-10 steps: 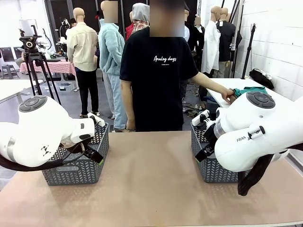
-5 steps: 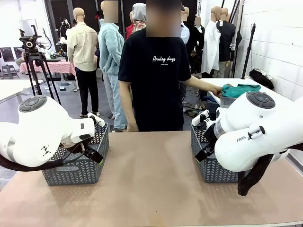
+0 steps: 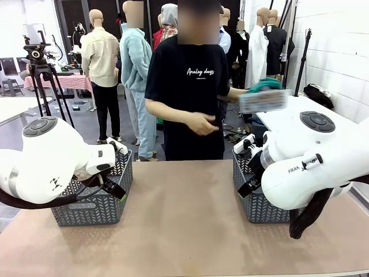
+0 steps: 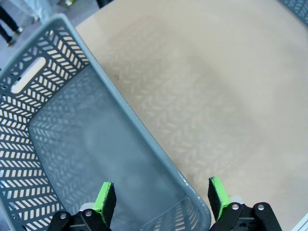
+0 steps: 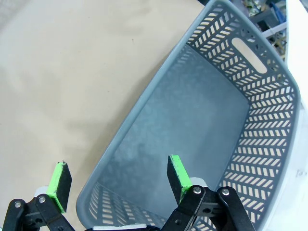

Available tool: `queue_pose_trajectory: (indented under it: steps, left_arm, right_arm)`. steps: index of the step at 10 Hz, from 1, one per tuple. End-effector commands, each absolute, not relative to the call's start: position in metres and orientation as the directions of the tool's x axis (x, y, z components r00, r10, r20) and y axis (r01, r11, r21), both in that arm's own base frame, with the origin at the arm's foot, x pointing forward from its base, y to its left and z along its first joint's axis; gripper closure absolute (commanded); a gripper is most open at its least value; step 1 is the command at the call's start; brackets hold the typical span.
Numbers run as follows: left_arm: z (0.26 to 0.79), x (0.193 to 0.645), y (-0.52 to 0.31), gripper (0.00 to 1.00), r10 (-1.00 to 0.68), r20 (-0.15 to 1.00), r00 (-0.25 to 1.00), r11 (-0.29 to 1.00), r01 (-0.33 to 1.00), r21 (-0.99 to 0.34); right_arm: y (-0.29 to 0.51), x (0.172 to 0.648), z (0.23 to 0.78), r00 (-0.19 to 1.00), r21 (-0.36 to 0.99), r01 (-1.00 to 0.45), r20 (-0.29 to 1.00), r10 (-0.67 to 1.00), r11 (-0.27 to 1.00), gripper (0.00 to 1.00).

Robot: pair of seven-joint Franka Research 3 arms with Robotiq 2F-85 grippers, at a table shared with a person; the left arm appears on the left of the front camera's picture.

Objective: Sort the tops and bottoms.
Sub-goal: Lift clothes from the center of the table with your left hand.

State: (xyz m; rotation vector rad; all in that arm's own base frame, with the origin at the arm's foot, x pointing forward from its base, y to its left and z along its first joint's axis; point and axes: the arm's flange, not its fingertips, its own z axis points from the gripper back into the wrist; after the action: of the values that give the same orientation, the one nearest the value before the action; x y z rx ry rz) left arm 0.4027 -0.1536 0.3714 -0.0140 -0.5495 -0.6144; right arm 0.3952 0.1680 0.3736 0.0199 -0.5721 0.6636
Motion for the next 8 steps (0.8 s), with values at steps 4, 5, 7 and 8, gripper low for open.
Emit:
queue_pose_trajectory:
  steps: [4, 5, 7, 8]
  left_arm:
    - [0.3714, 0.4035, -0.1515, 0.0, -0.539, 0.495, 0.682, 0.825, 0.547, 0.144]
    - [0.3714, 0.4035, -0.1515, 0.0, -0.539, 0.495, 0.682, 0.825, 0.547, 0.144]
    - [0.3714, 0.4035, -0.1515, 0.0, -0.539, 0.495, 0.682, 0.825, 0.547, 0.144]
    - [0.3714, 0.4035, -0.1515, 0.0, -0.539, 0.495, 0.682, 0.825, 0.547, 0.144]
  right_arm:
    - [0.1679, 0.3953, 0.3736, 0.64, -0.16, -0.587, 0.508, 0.576, 0.794, 0.0]
    - [0.1679, 0.3953, 0.3736, 0.64, -0.16, -0.587, 0.508, 0.576, 0.794, 0.0]
    - [0.1679, 0.3953, 0.3736, 0.64, -0.16, -0.587, 0.508, 0.576, 0.794, 0.0]
    - [0.1679, 0.3953, 0.3736, 0.64, -0.16, -0.587, 0.508, 0.576, 0.794, 0.0]
